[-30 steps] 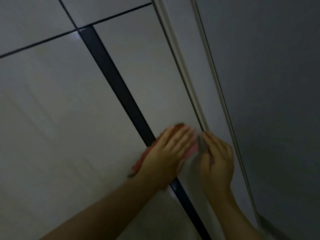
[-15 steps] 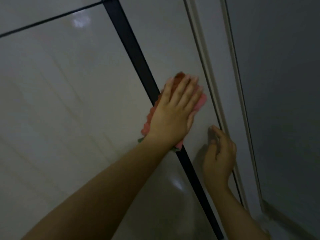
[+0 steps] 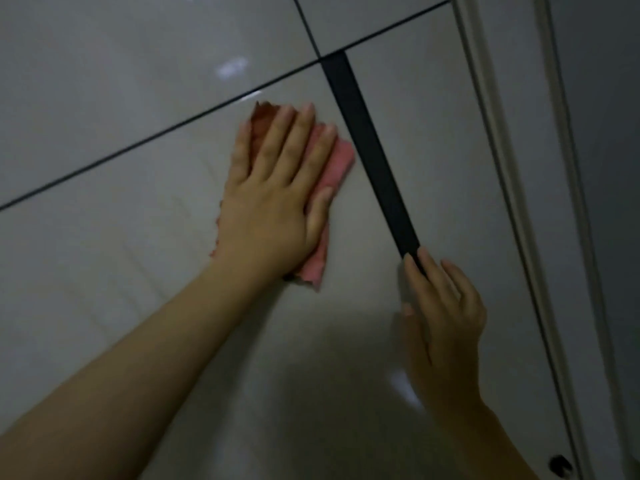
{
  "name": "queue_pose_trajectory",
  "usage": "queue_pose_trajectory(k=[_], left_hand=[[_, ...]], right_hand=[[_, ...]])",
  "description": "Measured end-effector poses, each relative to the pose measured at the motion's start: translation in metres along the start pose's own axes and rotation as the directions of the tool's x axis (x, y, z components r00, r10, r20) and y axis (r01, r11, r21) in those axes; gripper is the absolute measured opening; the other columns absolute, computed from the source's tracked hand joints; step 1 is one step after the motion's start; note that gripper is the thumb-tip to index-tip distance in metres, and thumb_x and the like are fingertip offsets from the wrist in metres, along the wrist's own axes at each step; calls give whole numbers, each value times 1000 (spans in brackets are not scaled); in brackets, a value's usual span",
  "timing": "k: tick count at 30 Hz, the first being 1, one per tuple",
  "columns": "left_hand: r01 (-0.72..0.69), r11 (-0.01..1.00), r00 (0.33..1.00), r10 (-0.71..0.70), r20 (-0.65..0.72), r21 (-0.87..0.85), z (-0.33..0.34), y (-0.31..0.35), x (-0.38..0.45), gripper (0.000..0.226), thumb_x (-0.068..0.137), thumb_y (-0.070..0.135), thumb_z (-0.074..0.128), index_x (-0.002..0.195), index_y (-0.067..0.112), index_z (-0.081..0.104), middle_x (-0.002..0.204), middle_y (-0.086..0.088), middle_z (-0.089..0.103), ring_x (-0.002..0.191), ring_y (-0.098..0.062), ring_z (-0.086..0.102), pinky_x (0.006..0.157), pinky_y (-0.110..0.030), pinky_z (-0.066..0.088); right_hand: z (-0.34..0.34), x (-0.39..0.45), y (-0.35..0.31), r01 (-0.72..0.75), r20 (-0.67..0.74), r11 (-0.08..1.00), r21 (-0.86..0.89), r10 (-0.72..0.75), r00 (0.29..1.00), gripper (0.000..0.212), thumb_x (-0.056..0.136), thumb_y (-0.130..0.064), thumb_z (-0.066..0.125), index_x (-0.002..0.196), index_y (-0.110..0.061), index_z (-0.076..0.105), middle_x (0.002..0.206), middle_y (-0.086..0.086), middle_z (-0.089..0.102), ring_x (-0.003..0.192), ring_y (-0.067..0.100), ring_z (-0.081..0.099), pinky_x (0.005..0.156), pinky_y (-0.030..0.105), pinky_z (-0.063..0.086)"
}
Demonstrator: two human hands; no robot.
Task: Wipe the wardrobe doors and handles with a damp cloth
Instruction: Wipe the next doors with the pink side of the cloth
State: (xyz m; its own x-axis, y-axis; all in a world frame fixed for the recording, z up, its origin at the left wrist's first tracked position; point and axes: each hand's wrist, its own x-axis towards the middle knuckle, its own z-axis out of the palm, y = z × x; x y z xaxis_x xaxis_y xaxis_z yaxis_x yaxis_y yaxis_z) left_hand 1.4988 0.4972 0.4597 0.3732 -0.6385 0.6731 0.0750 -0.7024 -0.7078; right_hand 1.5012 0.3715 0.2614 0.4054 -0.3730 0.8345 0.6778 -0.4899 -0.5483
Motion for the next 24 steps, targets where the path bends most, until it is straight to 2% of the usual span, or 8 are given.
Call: queue_pose_trajectory(k=[2, 3, 6, 8, 12, 14, 19, 24], left_hand=[[104, 995, 994, -104, 17, 6, 0, 8, -6, 56, 100, 38, 32, 151, 14, 26, 158, -11, 22, 147, -29, 15, 119, -51, 5], [93, 996, 995, -93, 40, -1, 2, 16, -13, 57, 100, 38, 32, 152, 14, 26, 158, -11, 21, 147, -29, 14, 119, -51, 5], [-192, 981, 971, 194, 138, -26, 1, 16, -37, 57, 100, 40, 33, 151, 16, 28, 157, -10, 23, 147, -28, 17, 119, -49, 6], [-274, 961, 950, 275, 149, -24, -6, -16, -38, 56, 100, 41, 33, 150, 17, 30, 156, -10, 26, 146, -27, 19, 119, -48, 8], [73, 993, 997, -74, 10, 88, -21, -79, -13, 54, 101, 40, 31, 150, 18, 31, 156, -12, 26, 146, -29, 20, 118, -50, 7], [153, 984, 988, -152, -14, 90, -23, -84, -7, 54, 101, 39, 30, 151, 20, 29, 157, -12, 23, 146, -29, 17, 118, -51, 6], [99, 995, 995, -99, 22, 10, -25, -77, -21, 54, 98, 38, 34, 149, 19, 32, 156, -12, 26, 146, -30, 20, 118, -52, 9], [-88, 991, 981, 104, 163, -104, -31, -62, -85, 54, 98, 38, 33, 149, 20, 33, 156, -8, 26, 146, -26, 19, 119, -49, 8]], right_hand=[[6, -3, -12, -4, 1, 999, 33, 4, 1000, 47, 98, -31, 30, 133, -9, 53, 140, 6, 49, 128, 29, 38, 99, 47, 34], [8, -6, -17, -6, -6, 999, 53, 7, 1000, 46, 95, -29, 34, 133, -9, 53, 141, 5, 48, 130, 29, 37, 99, 47, 34], [12, -12, -26, 33, 37, 998, 51, -35, 999, 47, 92, -27, 38, 134, -11, 50, 142, 1, 45, 131, 28, 35, 99, 44, 29], [13, -15, -32, 42, 87, 997, 63, -47, 995, 46, 94, -29, 35, 136, -15, 48, 144, -3, 42, 132, 27, 34, 100, 43, 28], [10, -16, -49, 73, 114, 989, 129, -88, 990, 47, 100, -38, 23, 138, -19, 45, 145, -4, 41, 133, 24, 35, 102, 43, 29], [11, -17, -59, 91, 122, 985, 144, -109, 987, 47, 100, -39, 22, 138, -20, 43, 145, -5, 42, 132, 23, 37, 102, 40, 30], [15, -19, -90, 140, 114, 964, 227, -169, 979, 46, 95, -32, 35, 138, -19, 41, 144, -2, 44, 130, 19, 41, 105, 35, 33], [28, -5, -131, 175, 127, 930, 322, -225, 966, 48, 96, -25, 33, 143, -16, 32, 146, -3, 36, 138, 5, 27, 114, 16, 15]])
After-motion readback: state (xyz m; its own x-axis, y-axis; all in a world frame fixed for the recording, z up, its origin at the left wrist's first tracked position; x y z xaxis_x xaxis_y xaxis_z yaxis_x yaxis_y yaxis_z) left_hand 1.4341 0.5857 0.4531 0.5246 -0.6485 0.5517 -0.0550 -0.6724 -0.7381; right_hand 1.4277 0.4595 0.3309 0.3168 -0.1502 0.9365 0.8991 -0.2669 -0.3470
